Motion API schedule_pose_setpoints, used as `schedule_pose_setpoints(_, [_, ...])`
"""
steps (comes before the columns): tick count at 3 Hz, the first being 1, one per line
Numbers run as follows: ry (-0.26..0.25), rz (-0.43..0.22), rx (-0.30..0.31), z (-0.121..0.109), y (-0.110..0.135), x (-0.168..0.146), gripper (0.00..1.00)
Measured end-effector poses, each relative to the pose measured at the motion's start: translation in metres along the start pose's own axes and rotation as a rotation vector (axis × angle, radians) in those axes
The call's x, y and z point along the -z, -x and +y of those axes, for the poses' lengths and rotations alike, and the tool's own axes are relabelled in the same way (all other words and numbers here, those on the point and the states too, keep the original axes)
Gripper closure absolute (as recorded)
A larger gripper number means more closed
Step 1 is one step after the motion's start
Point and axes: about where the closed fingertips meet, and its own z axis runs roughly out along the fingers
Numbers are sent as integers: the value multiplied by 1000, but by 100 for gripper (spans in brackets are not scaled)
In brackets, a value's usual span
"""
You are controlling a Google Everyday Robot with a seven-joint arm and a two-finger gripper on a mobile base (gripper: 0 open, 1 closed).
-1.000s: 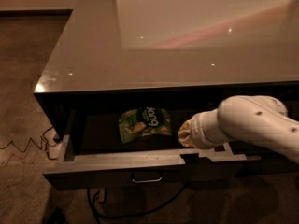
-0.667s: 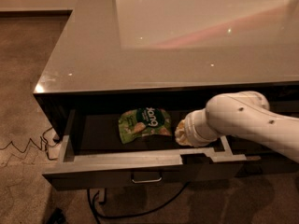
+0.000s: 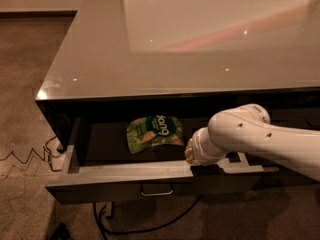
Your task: Open top drawer
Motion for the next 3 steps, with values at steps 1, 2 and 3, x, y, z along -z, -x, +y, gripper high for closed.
schedule_pose_setpoints(1, [17,28,-5,14,-1,-3,100])
schedule_pose_setpoints(2, [-10,66,-26,35,-4,12,100])
schedule_pose_setpoints(3, [-33,110,-35,63,-3,34,100])
